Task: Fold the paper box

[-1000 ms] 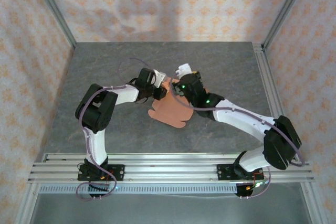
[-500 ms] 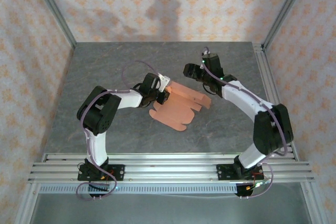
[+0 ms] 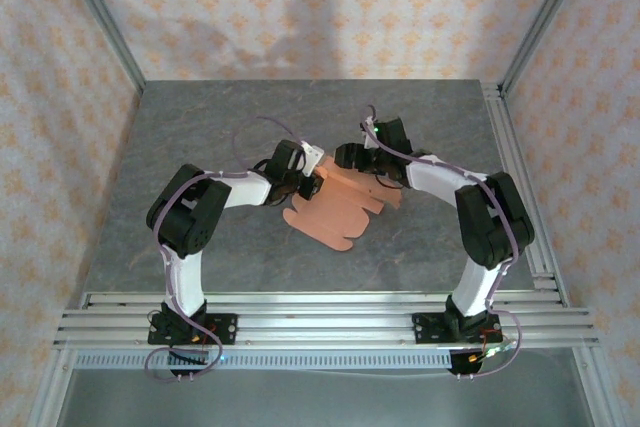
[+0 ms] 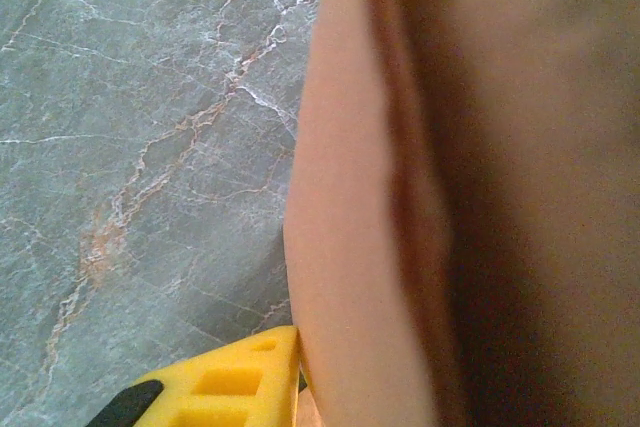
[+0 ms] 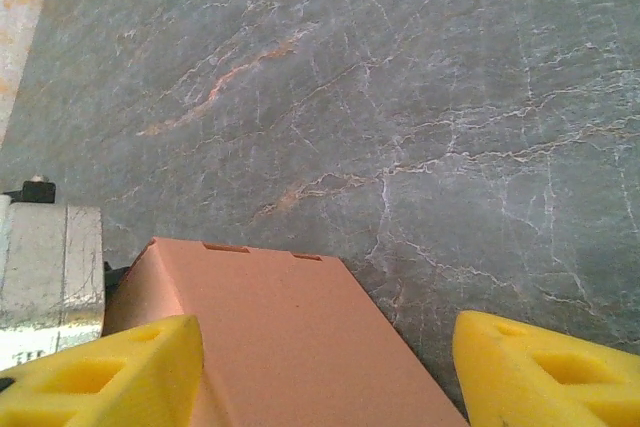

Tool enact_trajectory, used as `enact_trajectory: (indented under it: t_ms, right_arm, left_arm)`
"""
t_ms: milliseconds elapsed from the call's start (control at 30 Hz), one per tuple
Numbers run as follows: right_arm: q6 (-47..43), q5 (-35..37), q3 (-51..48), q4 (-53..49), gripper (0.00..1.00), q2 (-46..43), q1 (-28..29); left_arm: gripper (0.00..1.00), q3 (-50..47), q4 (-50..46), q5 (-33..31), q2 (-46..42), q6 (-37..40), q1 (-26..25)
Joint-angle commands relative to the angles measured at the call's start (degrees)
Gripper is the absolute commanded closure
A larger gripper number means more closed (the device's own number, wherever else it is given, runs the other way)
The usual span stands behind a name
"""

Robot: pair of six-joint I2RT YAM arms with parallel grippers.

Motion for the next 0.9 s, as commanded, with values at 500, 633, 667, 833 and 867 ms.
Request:
enact_trajectory:
  t_ms: [500,633,667,833,867]
  right_arm:
    - [7.06,-15.18,-3.57,13.39,0.27,0.88,-3.34]
    - [5.84,-15.16,-3.1,11.78,0.26,1.41,-3.23]
    - [5.68,-15.62,-3.0,11.65,0.25,1.45,-3.27]
    - [2.67,-14.79,-1.26,5.47,0.26,2.35,-3.31]
    - [0.88,-13.67,-0.24,2.23,0.28,2.76,-3.25]
  left_arm:
    - [0.8,2.61,0.47,1.86,1.22,-1.86,-0.42]
    - [0.8,2.85,0.39,2.07,1.81,-1.6,-0.44]
    - [0.8,2.92,0.28,2.13,1.91,-1.44,-0.4]
    - [0.8,2.84,0.38,2.04,1.5,-1.44,-0.46]
    - [0.8,2.84,0.45,2.06,1.48,-1.47,-0.44]
